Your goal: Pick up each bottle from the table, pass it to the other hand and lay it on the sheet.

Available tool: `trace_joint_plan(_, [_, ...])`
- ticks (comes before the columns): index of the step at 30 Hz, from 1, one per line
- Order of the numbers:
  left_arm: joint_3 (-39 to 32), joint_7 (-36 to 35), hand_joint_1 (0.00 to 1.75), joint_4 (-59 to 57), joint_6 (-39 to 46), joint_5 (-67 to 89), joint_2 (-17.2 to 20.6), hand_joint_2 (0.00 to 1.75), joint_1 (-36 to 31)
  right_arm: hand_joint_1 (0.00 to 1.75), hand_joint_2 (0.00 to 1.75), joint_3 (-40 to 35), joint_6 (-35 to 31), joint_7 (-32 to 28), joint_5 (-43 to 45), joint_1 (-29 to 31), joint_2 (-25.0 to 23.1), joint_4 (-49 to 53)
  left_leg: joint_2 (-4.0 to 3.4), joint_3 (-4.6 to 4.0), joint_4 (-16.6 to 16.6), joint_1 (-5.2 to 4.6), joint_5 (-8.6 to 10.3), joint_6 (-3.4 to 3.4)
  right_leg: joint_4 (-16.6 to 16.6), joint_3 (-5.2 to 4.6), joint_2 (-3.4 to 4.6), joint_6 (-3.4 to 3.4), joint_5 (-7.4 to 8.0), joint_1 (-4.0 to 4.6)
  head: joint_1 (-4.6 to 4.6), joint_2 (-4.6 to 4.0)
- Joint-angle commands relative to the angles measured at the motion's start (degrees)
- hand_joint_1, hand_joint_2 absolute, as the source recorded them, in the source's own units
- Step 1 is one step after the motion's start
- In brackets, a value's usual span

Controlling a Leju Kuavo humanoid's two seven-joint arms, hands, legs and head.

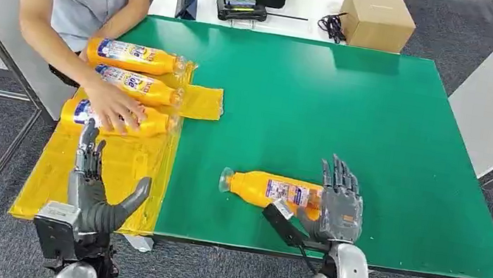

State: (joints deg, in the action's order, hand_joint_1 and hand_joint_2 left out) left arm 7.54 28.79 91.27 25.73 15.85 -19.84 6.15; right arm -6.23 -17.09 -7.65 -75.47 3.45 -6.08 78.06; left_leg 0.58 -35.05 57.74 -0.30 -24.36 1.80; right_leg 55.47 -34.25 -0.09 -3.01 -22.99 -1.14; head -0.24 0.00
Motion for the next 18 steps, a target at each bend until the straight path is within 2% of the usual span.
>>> trace_joint_plan(1, [0.06,-2.18,0.00,0.24,-1.65,-0.85,-0.16,1.75,-0.43,0.00,1.75,-2.63,1.79,1.07,-2.57,4.63,2.49,-9.61,-0.11,0.19,-0.03,0.07,-0.07,-0.09,-0.05,0.17,0.08,0.10,-0.03,0.07,0.00,0.00])
trace_joint_plan(7, [0.64,-3.79,0.00,-0.61,-2.89,-0.46,-0.16,1.75,-1.11,0.00,1.75,-3.80,2.53,1.64,-2.74,7.75,2.86,-13.40,-0.19,0.29,0.01,0.08,-0.12,-0.09,-0.05,0.27,0.15,0.12,-0.05,0.09,0.00,0.00])
trace_joint_plan(15, [0.64,-5.60,0.00,-1.90,-3.02,0.64,-0.16,1.75,-1.73,0.00,1.75,-5.02,3.37,2.04,-2.57,8.15,2.86,-14.42,-0.05,0.13,-0.04,0.03,-0.02,-0.07,-0.05,0.12,0.02,0.08,-0.01,0.03,0.00,0.00])
trace_joint_plan(18, [0.73,-6.20,0.00,-2.09,-3.47,0.96,-0.16,1.75,-1.81,0.00,1.75,-4.86,3.65,2.16,-1.93,8.33,2.84,-14.92,-0.08,0.33,-0.03,0.09,-0.11,-0.12,-0.06,0.32,0.03,0.14,-0.09,0.10,-0.02,0.00])
